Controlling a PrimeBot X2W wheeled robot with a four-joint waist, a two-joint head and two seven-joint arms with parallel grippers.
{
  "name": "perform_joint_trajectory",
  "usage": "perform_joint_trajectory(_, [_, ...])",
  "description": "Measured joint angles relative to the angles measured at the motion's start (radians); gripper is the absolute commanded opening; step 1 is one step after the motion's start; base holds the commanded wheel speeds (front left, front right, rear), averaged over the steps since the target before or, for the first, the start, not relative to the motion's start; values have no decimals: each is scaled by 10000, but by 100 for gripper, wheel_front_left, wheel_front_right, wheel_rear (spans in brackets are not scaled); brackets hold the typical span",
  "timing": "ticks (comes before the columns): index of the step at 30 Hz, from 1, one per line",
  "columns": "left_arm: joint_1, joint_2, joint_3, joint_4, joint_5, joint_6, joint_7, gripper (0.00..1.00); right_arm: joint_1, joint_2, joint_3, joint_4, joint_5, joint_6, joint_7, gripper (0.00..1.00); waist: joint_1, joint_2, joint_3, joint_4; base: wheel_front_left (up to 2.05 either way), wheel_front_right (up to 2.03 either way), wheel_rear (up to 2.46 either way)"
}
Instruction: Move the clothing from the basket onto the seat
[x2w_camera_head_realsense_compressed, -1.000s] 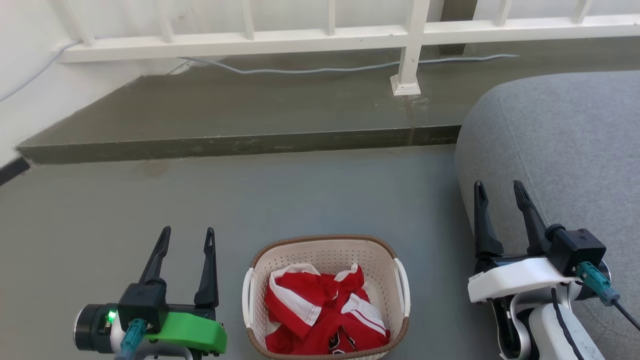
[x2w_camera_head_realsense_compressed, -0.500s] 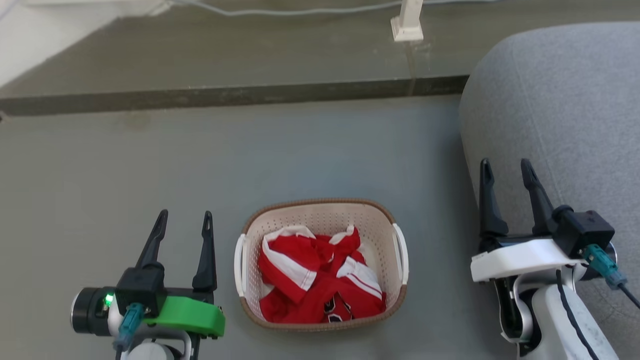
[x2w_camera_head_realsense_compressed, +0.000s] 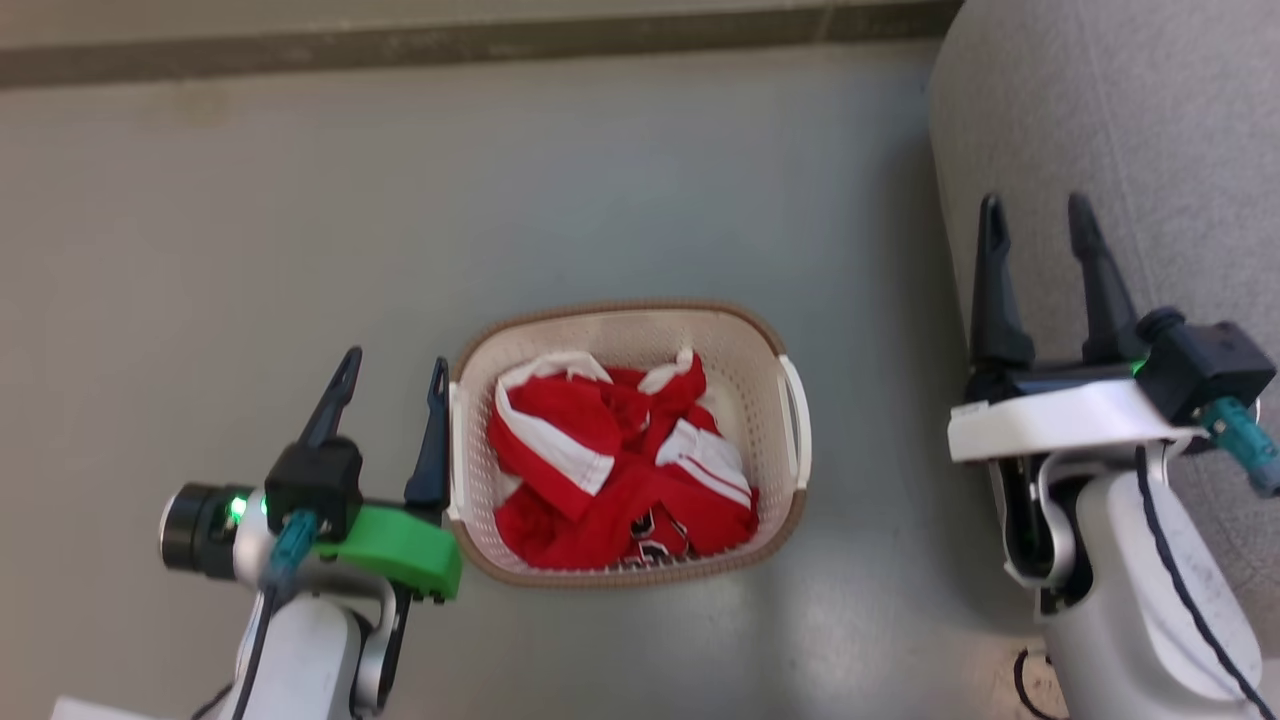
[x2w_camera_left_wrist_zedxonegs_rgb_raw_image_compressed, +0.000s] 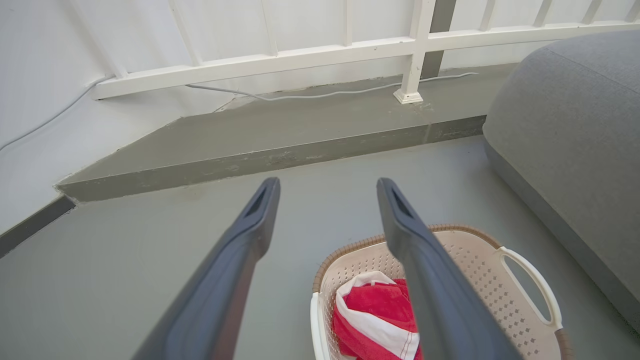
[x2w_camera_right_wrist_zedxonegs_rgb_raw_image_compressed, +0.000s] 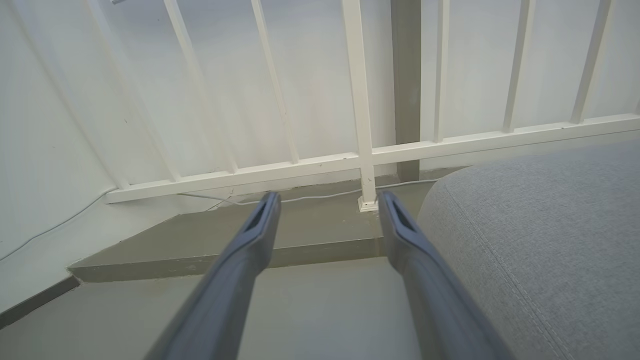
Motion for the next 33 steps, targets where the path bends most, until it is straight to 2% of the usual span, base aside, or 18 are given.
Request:
perform_joint_trajectory(12, [-1775,-29,-343,1409,209,-322,454,100,-1411,-23,-708,-646,2,-2,-23,100,0,0,1699,-378,0,0,0])
perform_joint_trajectory(28, [-3946,15,-903,3045,1016,-719,880,100,-2721,-31,-1047,-1377,159,-6,-23,100,0,0,3838,-984,0,0,0])
perform_joint_trajectory(33, [-4651,23,-1216,3448,1340,-1018,982,100,-3128,-36,-1237,-1655,201,-12,-25,100,0,0,4564,-1136,0,0,0])
